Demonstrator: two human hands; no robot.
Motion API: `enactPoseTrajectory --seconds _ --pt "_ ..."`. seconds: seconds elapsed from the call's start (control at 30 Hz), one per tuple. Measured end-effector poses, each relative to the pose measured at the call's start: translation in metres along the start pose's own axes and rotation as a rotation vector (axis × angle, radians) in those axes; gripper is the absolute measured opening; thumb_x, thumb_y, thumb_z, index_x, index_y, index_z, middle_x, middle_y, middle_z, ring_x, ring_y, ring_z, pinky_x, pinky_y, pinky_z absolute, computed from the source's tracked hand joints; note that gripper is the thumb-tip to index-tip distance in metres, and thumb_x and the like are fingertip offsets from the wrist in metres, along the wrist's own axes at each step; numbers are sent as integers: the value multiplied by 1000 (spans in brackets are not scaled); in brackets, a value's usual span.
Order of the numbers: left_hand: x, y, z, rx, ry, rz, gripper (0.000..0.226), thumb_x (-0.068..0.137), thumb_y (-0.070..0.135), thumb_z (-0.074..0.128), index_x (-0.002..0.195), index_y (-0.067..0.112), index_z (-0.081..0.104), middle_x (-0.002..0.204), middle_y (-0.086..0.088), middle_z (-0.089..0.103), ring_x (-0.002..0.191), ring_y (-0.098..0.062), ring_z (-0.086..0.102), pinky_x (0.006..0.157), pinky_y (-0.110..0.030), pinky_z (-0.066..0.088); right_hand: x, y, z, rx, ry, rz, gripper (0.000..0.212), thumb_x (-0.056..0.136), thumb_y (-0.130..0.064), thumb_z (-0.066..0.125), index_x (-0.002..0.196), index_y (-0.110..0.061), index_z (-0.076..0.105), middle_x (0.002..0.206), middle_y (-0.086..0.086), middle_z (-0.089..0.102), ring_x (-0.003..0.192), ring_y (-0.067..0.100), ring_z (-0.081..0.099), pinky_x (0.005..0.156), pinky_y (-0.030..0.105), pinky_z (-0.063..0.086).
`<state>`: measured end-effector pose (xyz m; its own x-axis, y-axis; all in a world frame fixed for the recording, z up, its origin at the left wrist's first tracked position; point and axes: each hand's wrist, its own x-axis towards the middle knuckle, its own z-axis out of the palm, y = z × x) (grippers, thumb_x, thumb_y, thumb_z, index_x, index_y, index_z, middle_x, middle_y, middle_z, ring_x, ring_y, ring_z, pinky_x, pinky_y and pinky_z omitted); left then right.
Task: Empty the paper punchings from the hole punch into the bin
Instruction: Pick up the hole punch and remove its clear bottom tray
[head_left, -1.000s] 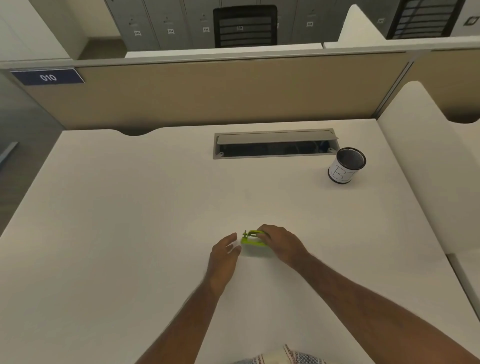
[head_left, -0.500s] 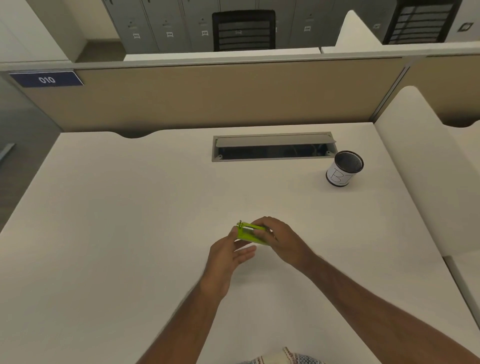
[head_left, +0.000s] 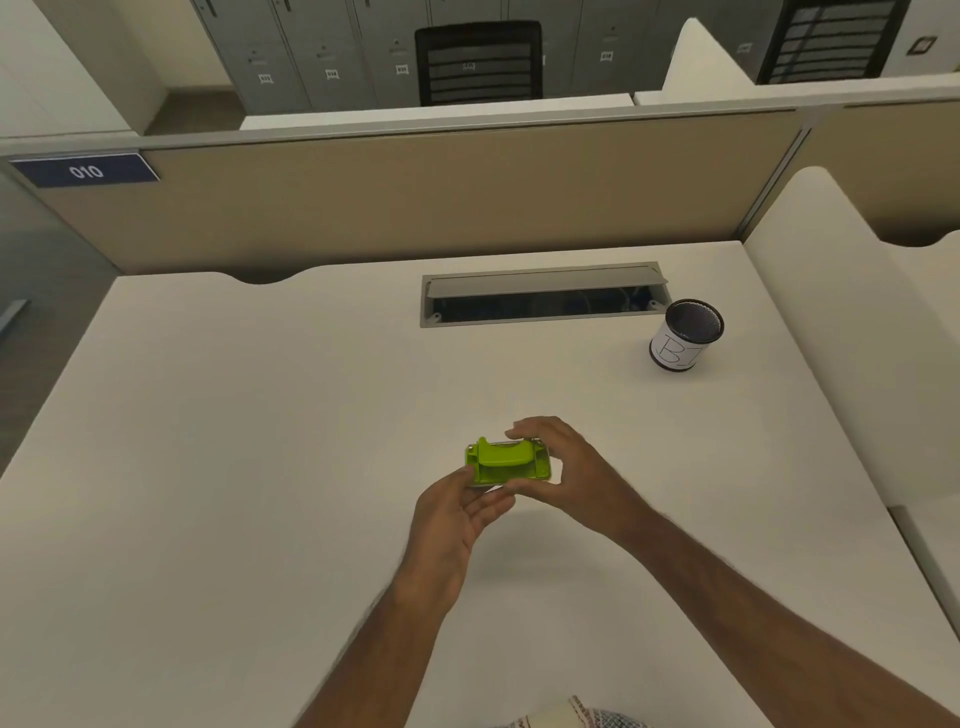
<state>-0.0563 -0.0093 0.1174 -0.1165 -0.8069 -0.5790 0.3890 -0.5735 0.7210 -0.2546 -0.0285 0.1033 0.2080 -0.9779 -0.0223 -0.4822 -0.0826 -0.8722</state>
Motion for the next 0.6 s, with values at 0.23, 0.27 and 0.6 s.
enactPoseTrajectory --seconds 0.23,0.27,0.6 --pt "4 -1 -2 -14 -5 3 43 112 19 45 104 22 88 116 -20 82 108 -32 80 82 -33 67 5 -3 -9 83 -31 44 56 80 -40 90 130 -31 65 123 -14 70 116 7 67 96 14 54" --pt "3 0 -2 19 -9 14 44 112 19 44 106 24 87 117 -16 83 109 -30 80 82 -33 67 5 -3 -10 63 -31 45 57 80 -43 90 130 -32 65 122 -14 71 114 7 67 94 12 53" --pt "1 5 0 485 7 209 27 111 46 48 132 38 64 137 14 65 124 -7 67 79 -12 57 8 -14 -19 -181 -139 37 70 75 -58 86 135 -40 55 115 -20 64 103 -2 60 82 13 50"
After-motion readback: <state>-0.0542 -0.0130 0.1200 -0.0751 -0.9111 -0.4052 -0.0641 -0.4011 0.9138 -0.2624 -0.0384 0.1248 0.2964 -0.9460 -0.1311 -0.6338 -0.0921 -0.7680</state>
